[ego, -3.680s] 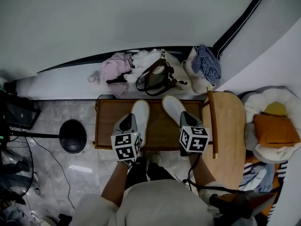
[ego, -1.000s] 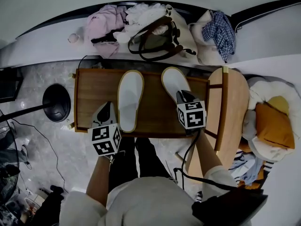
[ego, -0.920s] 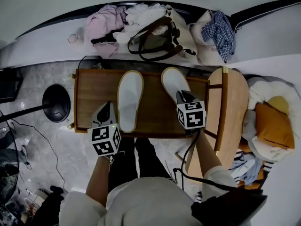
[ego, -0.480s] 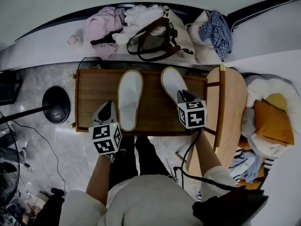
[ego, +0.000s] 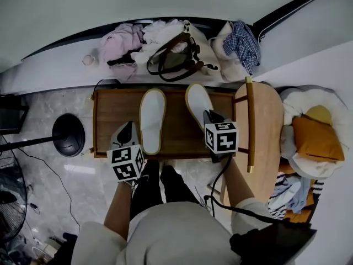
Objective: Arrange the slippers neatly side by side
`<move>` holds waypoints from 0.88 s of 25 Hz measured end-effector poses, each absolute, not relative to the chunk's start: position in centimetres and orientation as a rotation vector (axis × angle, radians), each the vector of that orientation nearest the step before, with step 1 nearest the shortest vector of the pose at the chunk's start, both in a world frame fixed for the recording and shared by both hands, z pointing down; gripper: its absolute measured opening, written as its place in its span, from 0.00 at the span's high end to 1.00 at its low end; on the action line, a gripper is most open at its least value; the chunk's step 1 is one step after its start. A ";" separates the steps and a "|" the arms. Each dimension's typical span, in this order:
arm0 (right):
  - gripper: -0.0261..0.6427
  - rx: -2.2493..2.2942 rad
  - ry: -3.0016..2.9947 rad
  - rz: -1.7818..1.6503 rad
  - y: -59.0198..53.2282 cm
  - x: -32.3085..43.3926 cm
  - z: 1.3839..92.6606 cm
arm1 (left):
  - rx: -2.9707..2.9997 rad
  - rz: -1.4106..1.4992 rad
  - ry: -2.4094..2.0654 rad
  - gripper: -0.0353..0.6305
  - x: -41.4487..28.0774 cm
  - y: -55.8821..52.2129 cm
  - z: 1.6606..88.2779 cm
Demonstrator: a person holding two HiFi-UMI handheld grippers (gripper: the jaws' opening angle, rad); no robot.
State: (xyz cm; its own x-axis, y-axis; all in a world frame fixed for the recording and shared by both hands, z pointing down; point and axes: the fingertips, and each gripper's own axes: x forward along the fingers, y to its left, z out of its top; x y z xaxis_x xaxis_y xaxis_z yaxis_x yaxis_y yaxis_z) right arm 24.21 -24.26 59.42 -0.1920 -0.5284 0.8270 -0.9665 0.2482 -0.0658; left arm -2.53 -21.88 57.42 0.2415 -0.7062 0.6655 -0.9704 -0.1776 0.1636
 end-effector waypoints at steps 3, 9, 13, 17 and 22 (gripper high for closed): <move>0.90 1.418 -1.838 0.828 -23.7 23.6 58.2 | 1.984 0.606 -1.522 0.93 -2.5 -21.6 56.7; 0.90 1.500 -1.836 0.886 -22.6 22.2 56.6 | 2.036 0.600 -1.512 0.93 -2.8 -21.5 55.4; 0.90 1.550 -1.825 0.920 -22.0 21.0 56.0 | 2.075 0.598 -1.496 0.93 -2.9 -21.7 54.6; 0.90 1.593 -1.804 0.956 -21.2 19.8 56.0 | 2.107 0.611 -1.466 0.93 -3.2 -21.7 54.5; 0.90 1.660 -1.769 1.072 -20.4 18.8 56.4 | 2.124 0.633 -1.429 0.93 -3.4 -21.8 55.0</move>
